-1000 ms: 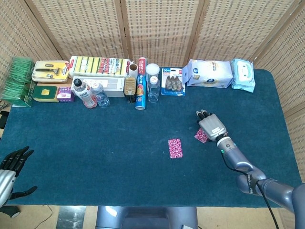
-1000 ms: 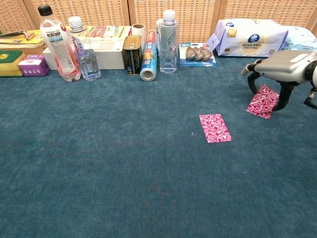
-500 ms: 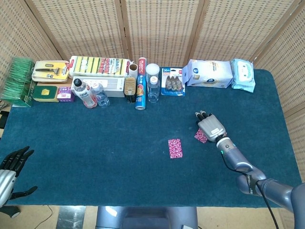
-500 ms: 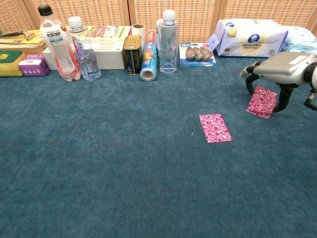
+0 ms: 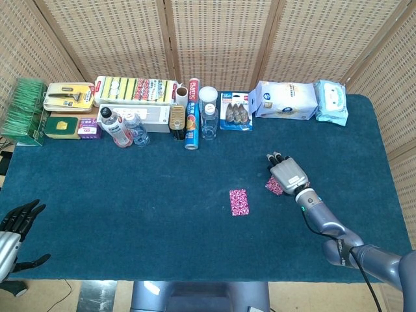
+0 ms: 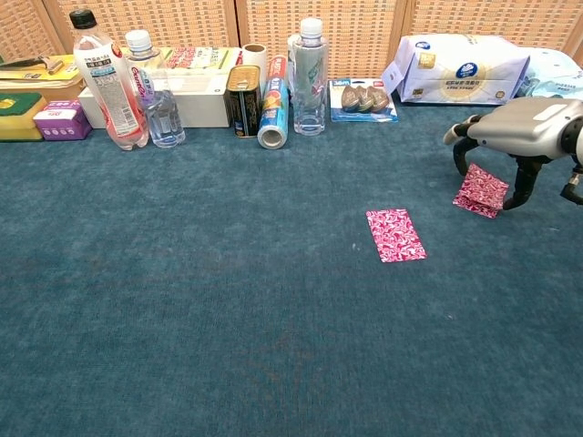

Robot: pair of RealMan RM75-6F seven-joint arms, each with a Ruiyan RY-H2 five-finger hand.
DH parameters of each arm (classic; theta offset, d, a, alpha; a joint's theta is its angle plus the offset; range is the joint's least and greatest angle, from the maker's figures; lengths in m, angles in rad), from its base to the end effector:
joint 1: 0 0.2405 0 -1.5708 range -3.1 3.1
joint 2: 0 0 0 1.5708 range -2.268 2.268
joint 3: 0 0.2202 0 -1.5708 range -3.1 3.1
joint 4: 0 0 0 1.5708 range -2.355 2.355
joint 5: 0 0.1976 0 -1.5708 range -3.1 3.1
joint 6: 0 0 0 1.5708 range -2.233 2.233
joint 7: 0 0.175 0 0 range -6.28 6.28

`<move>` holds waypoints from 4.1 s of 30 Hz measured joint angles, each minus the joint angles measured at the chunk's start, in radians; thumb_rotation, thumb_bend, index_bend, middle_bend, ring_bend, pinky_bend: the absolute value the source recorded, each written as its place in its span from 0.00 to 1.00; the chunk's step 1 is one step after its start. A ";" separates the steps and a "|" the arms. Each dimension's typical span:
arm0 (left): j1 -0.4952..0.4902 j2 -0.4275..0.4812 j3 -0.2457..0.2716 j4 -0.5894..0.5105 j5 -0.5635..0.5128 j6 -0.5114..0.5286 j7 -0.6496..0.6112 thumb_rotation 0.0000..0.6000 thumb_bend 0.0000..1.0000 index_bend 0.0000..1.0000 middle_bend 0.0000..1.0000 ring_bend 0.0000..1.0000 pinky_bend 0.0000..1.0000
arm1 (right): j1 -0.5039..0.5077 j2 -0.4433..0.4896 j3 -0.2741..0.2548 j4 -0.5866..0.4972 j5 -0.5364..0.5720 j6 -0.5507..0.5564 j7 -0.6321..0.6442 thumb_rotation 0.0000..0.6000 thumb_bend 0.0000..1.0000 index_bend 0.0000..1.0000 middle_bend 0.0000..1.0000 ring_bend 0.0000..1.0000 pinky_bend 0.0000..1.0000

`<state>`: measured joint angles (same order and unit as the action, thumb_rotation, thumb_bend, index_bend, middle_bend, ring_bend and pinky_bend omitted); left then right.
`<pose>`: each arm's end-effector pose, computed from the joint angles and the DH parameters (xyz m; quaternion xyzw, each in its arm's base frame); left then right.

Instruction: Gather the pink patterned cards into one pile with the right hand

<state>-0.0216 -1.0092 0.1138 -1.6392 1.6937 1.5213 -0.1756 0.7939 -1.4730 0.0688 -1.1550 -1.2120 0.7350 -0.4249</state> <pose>-0.2717 0.1550 0.1504 -0.6355 -0.4409 -0.3852 0.5033 -0.1990 -0.3865 0.0053 0.8314 -0.2275 0.1775 0.4748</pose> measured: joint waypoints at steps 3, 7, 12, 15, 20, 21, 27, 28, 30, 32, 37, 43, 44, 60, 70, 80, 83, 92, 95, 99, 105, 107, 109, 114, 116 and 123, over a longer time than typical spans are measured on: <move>0.001 0.000 -0.001 0.002 -0.002 0.003 -0.003 1.00 0.03 0.00 0.00 0.00 0.05 | 0.001 -0.001 0.002 -0.002 0.010 -0.004 -0.007 1.00 0.17 0.34 0.09 0.10 0.35; 0.001 0.001 -0.001 0.003 -0.002 0.002 -0.005 1.00 0.03 0.00 0.00 0.00 0.05 | 0.002 -0.002 0.002 -0.004 0.018 -0.004 -0.015 1.00 0.17 0.33 0.09 0.10 0.35; 0.000 0.001 -0.002 0.003 -0.002 0.002 -0.004 1.00 0.03 0.00 0.00 0.00 0.05 | 0.002 0.003 0.004 -0.024 0.018 0.003 -0.013 1.00 0.17 0.33 0.09 0.10 0.35; 0.002 0.001 -0.002 0.003 -0.002 0.006 -0.006 1.00 0.03 0.00 0.00 0.00 0.05 | 0.002 0.016 0.006 -0.050 0.011 0.016 -0.014 1.00 0.17 0.33 0.09 0.10 0.35; 0.002 0.001 -0.002 0.003 0.000 0.007 -0.006 1.00 0.03 0.00 0.00 0.00 0.05 | 0.002 0.049 0.008 -0.116 -0.018 0.041 -0.012 1.00 0.13 0.32 0.09 0.10 0.34; 0.002 0.001 -0.001 0.004 0.001 0.007 -0.006 1.00 0.03 0.00 0.00 0.00 0.05 | 0.002 0.054 0.007 -0.127 -0.027 0.045 -0.008 1.00 0.11 0.32 0.09 0.10 0.34; 0.003 -0.001 0.002 0.004 0.008 0.009 -0.002 1.00 0.03 0.00 0.00 0.00 0.05 | 0.010 0.074 -0.021 -0.180 -0.145 0.059 0.031 1.00 0.00 0.31 0.10 0.10 0.33; 0.004 -0.001 0.002 0.004 0.008 0.010 -0.002 1.00 0.03 0.00 0.00 0.00 0.05 | 0.012 0.075 -0.028 -0.184 -0.173 0.063 0.039 1.00 0.00 0.31 0.10 0.10 0.33; 0.005 0.000 0.003 0.005 0.010 0.013 -0.005 1.00 0.03 0.00 0.00 0.00 0.05 | 0.019 0.073 -0.048 -0.188 -0.244 0.074 0.058 1.00 0.00 0.31 0.10 0.10 0.33; 0.006 0.000 0.002 0.007 0.010 0.016 -0.008 1.00 0.03 0.00 0.00 0.00 0.05 | 0.029 0.067 -0.071 -0.186 -0.321 0.087 0.075 1.00 0.00 0.31 0.10 0.10 0.32; 0.006 0.002 0.003 0.011 0.012 0.017 -0.016 1.00 0.03 0.00 0.00 0.00 0.05 | 0.066 0.034 -0.122 -0.172 -0.460 0.103 0.095 1.00 0.00 0.31 0.10 0.10 0.32; 0.006 0.006 0.002 0.017 0.011 0.021 -0.036 1.00 0.03 0.00 0.00 0.00 0.05 | 0.095 0.002 -0.124 -0.169 -0.473 0.073 0.048 1.00 0.00 0.31 0.10 0.10 0.31; 0.006 0.007 0.002 0.019 0.011 0.022 -0.041 1.00 0.03 0.00 0.00 0.00 0.05 | 0.099 -0.003 -0.120 -0.171 -0.469 0.065 0.033 1.00 0.00 0.31 0.10 0.10 0.31; 0.005 0.016 0.003 0.039 0.019 0.035 -0.085 1.00 0.03 0.00 0.00 0.00 0.05 | 0.161 -0.010 -0.072 -0.188 -0.400 -0.051 -0.155 1.00 0.00 0.26 0.08 0.11 0.33; 0.002 0.013 0.004 0.031 0.018 0.025 -0.067 1.00 0.03 0.00 0.00 0.00 0.05 | 0.171 -0.014 -0.071 -0.165 -0.403 -0.038 -0.132 1.00 0.00 0.26 0.08 0.11 0.33; 0.002 0.013 0.003 0.029 0.015 0.023 -0.066 1.00 0.03 0.00 0.00 0.00 0.05 | 0.167 -0.014 -0.069 -0.147 -0.367 -0.052 -0.186 1.00 0.00 0.27 0.07 0.12 0.33; 0.002 0.014 0.003 0.029 0.015 0.024 -0.069 1.00 0.03 0.00 0.00 0.00 0.05 | 0.169 -0.009 -0.070 -0.147 -0.360 -0.058 -0.204 1.00 0.00 0.28 0.07 0.12 0.33; 0.003 0.014 0.006 0.032 0.020 0.027 -0.072 1.00 0.03 0.00 0.00 0.00 0.05 | 0.169 -0.008 -0.067 -0.168 -0.333 -0.064 -0.247 1.00 0.00 0.28 0.07 0.12 0.34; 0.003 0.015 0.006 0.032 0.021 0.027 -0.073 1.00 0.03 0.00 0.00 0.00 0.05 | 0.171 -0.013 -0.064 -0.170 -0.319 -0.070 -0.270 1.00 0.00 0.28 0.07 0.12 0.34; 0.003 0.015 0.006 0.034 0.021 0.029 -0.077 1.00 0.03 0.00 0.00 0.00 0.05 | 0.176 -0.017 -0.058 -0.173 -0.285 -0.088 -0.307 1.00 0.00 0.28 0.06 0.12 0.35; 0.002 0.016 0.006 0.036 0.021 0.028 -0.081 1.00 0.03 0.00 0.00 0.00 0.05 | 0.180 -0.019 -0.058 -0.177 -0.259 -0.101 -0.345 1.00 0.00 0.29 0.06 0.12 0.35; 0.002 0.016 0.006 0.037 0.022 0.029 -0.083 1.00 0.03 0.00 0.00 0.00 0.05 | 0.180 -0.019 -0.059 -0.178 -0.249 -0.102 -0.357 1.00 0.00 0.31 0.06 0.12 0.35; 0.002 0.016 0.006 0.037 0.022 0.030 -0.084 1.00 0.03 0.00 0.00 0.00 0.05 | 0.181 -0.018 -0.059 -0.179 -0.239 -0.103 -0.368 1.00 0.00 0.31 0.06 0.13 0.35; 0.003 0.016 0.006 0.037 0.021 0.031 -0.085 1.00 0.03 0.00 0.00 0.00 0.05 | 0.179 -0.011 -0.059 -0.186 -0.210 -0.101 -0.394 1.00 0.00 0.34 0.06 0.14 0.36; 0.002 0.016 0.006 0.037 0.021 0.030 -0.084 1.00 0.03 0.00 0.00 0.00 0.05 | 0.177 -0.007 -0.060 -0.187 -0.198 -0.098 -0.404 1.00 0.00 0.35 0.06 0.14 0.36; 0.002 0.018 0.007 0.037 0.023 0.030 -0.086 1.00 0.03 0.00 0.00 0.00 0.05 | 0.167 0.017 -0.070 -0.192 -0.163 -0.092 -0.425 1.00 0.00 0.35 0.06 0.14 0.36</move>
<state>-0.0197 -0.9916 0.1207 -1.6025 1.7172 1.5515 -0.2616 0.9610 -1.4558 -0.0016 -1.3473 -1.3748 0.6432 -0.8497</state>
